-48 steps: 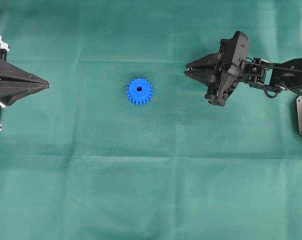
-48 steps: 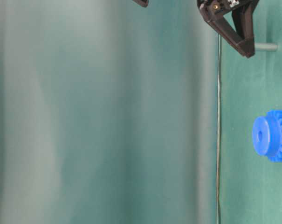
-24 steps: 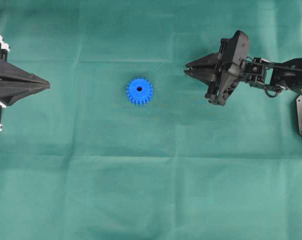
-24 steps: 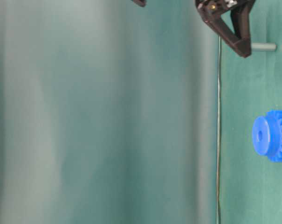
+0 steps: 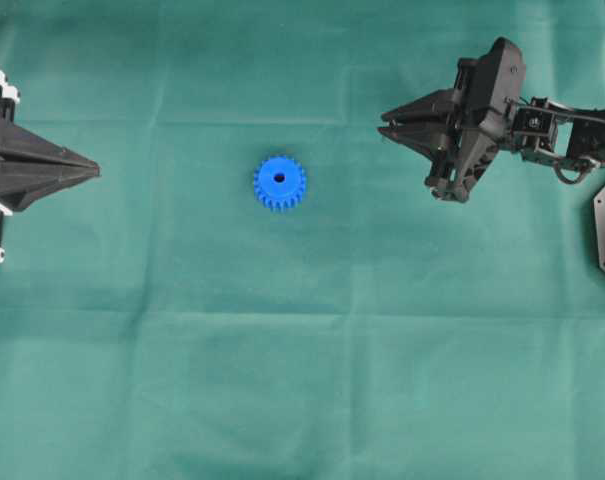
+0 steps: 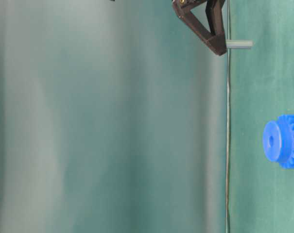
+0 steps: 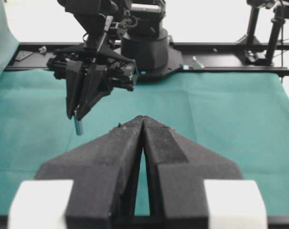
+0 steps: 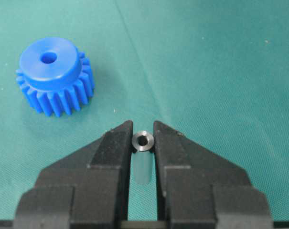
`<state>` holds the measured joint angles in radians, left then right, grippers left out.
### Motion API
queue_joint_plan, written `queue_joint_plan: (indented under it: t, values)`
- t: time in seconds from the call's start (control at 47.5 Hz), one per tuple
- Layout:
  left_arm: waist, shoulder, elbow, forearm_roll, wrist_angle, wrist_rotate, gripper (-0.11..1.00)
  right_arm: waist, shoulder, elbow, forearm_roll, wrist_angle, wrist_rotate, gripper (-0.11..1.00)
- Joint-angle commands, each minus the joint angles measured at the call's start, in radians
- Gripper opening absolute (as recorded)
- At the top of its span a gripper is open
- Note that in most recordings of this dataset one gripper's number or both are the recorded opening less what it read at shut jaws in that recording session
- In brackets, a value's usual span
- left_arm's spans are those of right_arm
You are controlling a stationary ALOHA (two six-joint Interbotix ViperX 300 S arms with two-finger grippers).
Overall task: Insert the shaft placed at a random location into the center hole of the small gear at another random location.
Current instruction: 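Lift the shaft and carry it left over the blue gear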
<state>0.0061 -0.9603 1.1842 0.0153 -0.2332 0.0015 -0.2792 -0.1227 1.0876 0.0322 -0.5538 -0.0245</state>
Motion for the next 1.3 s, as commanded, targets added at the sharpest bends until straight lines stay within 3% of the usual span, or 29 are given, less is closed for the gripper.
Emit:
queue_joint_plan:
  t: [0.0, 0.379, 0.967, 1.283]
  values:
    - [0.002, 0.008, -0.018, 0.003, -0.005, -0.005, 0.0, -0.005, -0.018, -0.02, 0.0, 0.005, -0.017, 0.13]
    - [0.002, 0.008, -0.02, 0.003, -0.003, -0.005, 0.0, 0.026, 0.025, -0.077, -0.002, 0.008, -0.014, 0.13]
    - [0.002, 0.008, -0.02, 0.003, -0.002, -0.005, 0.0, 0.138, 0.192, -0.333, -0.005, 0.071, -0.015, 0.13]
    - [0.002, 0.008, -0.02, 0.003, 0.002, -0.005, 0.0, 0.161, 0.249, -0.413, -0.012, 0.086, -0.015, 0.13]
